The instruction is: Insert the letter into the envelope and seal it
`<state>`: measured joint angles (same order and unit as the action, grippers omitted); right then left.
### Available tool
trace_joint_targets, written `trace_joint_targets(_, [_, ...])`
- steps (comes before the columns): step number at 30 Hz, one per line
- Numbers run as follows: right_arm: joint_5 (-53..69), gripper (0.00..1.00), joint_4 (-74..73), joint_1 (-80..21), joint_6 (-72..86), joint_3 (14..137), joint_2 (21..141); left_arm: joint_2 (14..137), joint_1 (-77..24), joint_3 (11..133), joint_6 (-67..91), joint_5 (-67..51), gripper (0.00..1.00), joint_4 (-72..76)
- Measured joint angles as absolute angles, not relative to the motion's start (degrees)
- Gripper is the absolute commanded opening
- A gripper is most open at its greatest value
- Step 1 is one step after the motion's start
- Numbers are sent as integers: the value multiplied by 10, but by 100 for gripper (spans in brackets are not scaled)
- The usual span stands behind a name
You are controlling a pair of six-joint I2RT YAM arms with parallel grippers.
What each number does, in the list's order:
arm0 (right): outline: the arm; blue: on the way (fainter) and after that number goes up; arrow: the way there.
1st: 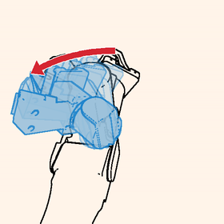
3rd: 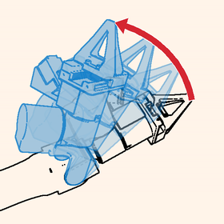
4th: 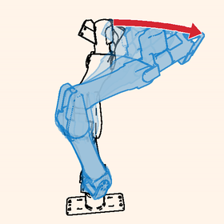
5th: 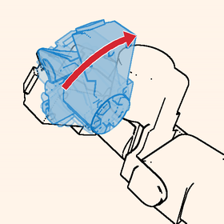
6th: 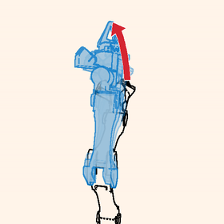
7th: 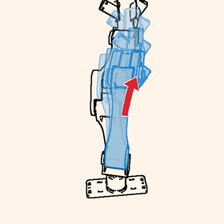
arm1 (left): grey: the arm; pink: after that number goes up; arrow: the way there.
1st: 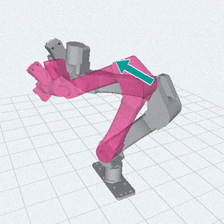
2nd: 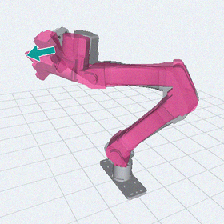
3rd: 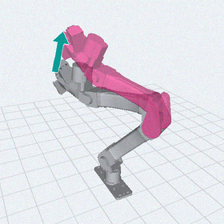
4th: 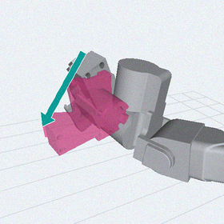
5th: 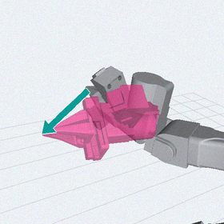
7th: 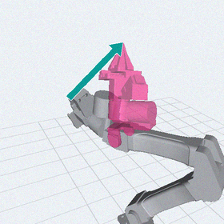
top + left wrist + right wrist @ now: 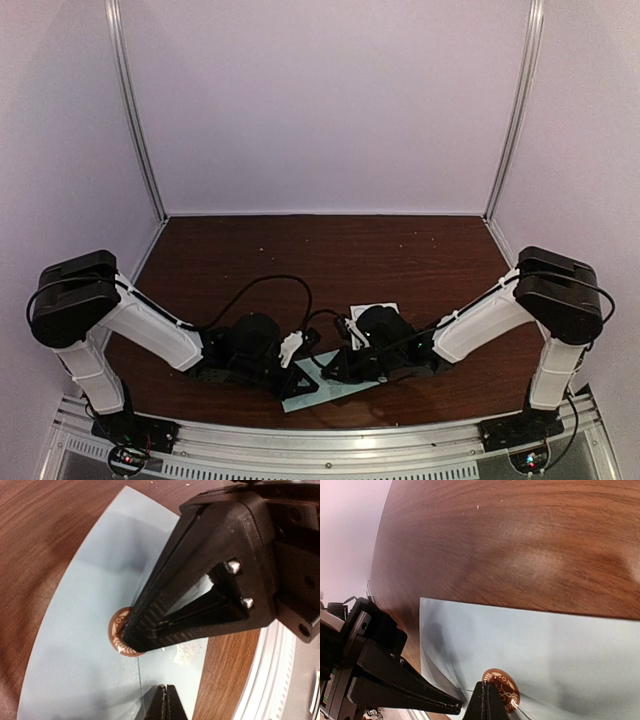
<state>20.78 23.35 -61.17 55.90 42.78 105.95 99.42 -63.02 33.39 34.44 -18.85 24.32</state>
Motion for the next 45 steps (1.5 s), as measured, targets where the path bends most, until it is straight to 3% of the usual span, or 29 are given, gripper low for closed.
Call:
trace_joint_targets(26, [196,0,222,-603,559,378,1012,993,-630,330,355,-177,0,249])
trace_joint_targets(30, [188,1,199,-602,554,366,988,979,-631,330,359,-159,12,231])
trace_joint_targets(32, [180,16,176,-601,547,359,967,956,-631,330,364,-139,26,204])
trace_joint_targets(35, [166,45,135,-600,536,352,924,894,-631,331,372,-101,49,158])
trace_joint_targets(38, [151,69,98,-599,514,352,859,822,-630,340,375,-64,65,126])
trace_joint_targets(41, [133,86,70,-593,487,360,799,778,-621,368,370,-38,75,103])
trace_joint_targets(45, [105,98,38,-570,444,395,768,781,-581,424,353,-17,79,90])
